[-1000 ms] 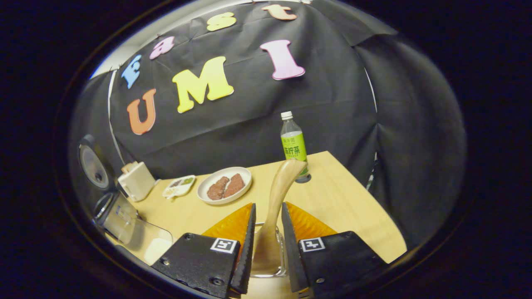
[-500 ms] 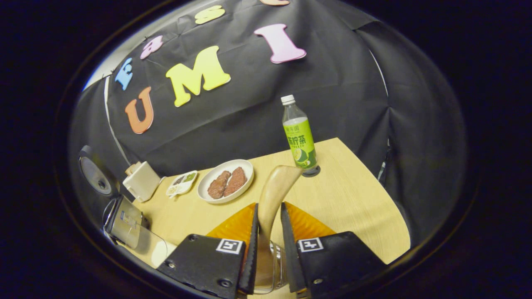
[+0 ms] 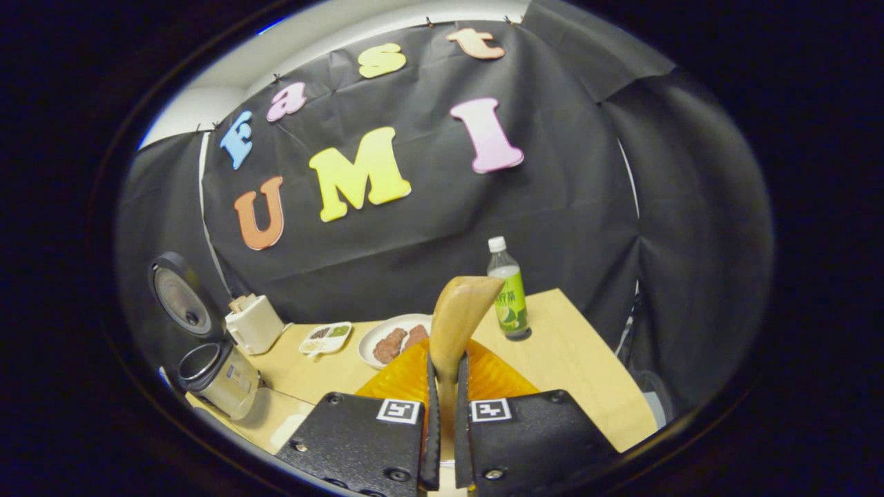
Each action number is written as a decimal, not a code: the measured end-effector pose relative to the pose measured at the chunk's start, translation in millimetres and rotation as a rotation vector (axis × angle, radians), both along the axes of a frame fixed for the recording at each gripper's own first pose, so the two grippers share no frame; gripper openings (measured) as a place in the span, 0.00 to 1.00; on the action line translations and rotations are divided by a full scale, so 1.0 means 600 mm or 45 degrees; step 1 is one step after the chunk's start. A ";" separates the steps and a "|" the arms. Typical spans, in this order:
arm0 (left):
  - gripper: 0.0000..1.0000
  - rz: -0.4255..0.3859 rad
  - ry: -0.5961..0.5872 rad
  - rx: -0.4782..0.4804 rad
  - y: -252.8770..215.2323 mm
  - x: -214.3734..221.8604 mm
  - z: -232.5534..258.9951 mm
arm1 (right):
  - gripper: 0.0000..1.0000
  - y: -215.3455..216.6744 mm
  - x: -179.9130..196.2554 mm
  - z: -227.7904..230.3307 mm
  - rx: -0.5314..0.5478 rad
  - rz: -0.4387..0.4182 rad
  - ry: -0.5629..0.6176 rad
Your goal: Close the left gripper, press the button to open the rice cooker; take a wooden spoon from the chopstick holder with the right hand, scoop a spoonful of rice and pour it into the rice cooker, then put the wooden spoon back into the chopstick holder.
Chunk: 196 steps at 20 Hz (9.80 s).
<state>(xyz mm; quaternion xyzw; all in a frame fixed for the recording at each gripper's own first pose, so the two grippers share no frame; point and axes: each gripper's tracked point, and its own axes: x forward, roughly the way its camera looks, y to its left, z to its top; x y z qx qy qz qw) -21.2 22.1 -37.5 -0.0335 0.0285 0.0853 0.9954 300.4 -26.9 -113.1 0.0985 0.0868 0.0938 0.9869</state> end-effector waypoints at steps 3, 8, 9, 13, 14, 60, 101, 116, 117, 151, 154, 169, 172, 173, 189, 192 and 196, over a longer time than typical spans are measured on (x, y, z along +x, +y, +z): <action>0.94 -0.022 -0.055 -0.016 0.009 -0.014 0.022 | 0.13 0.026 -0.058 0.079 -0.013 -0.002 -0.111; 0.94 -0.078 -0.121 -0.005 0.012 -0.043 0.046 | 0.13 0.115 -0.132 0.132 -0.017 0.052 -0.172; 0.94 -0.102 -0.130 0.006 0.006 -0.048 0.048 | 0.13 0.138 -0.142 0.131 -0.031 0.075 -0.176; 0.94 -0.145 -0.141 0.056 -0.002 -0.057 0.049 | 0.13 0.232 -0.172 0.099 -0.103 0.156 -0.173; 0.94 -0.149 -0.145 0.069 -0.003 -0.057 0.050 | 0.12 0.253 -0.173 0.086 -0.106 0.166 -0.169; 0.94 -0.192 -0.050 0.148 -0.001 -0.057 0.010 | 0.08 0.297 -0.144 -0.169 1.288 0.086 0.458; 0.95 -0.010 -0.122 0.149 0.142 -0.171 0.044 | 0.08 0.744 -0.119 0.177 0.231 0.377 -0.090; 0.94 -0.017 -0.085 0.138 0.108 -0.166 0.049 | 0.08 0.826 -0.218 0.218 -0.486 0.603 -0.554; 0.95 -0.017 -0.083 0.141 0.102 -0.165 0.051 | 0.09 0.825 -0.225 0.217 -0.538 0.596 -0.583; 0.93 -0.181 -0.101 0.213 -0.120 -0.021 0.097 | 0.13 0.113 -0.054 0.139 -0.269 -0.072 -0.260; 0.93 -0.188 -0.089 0.204 -0.120 -0.018 0.091 | 0.14 0.078 -0.029 0.087 -0.240 -0.109 -0.185; 0.93 -0.170 -0.035 0.169 -0.123 0.010 0.084 | 0.73 0.022 0.000 0.036 -0.171 -0.181 -0.115; 0.93 -0.170 -0.040 0.161 -0.120 0.029 0.088 | 0.89 0.011 -0.021 0.052 -0.183 -0.202 -0.138; 0.93 -0.175 -0.052 0.149 -0.118 0.039 0.091 | 0.92 0.009 -0.033 0.063 -0.173 -0.200 -0.154; 0.95 -0.136 -0.280 0.176 -0.035 0.213 0.302 | 1.00 -0.014 -0.324 0.124 -0.101 -0.113 -0.250; 0.94 -0.067 -0.339 0.184 0.011 0.257 0.336 | 1.00 -0.028 -0.366 0.123 -0.140 -0.097 -0.286; 0.94 -0.046 -0.397 0.129 0.022 0.306 0.370 | 0.99 -0.054 -0.388 0.132 -0.172 -0.112 -0.333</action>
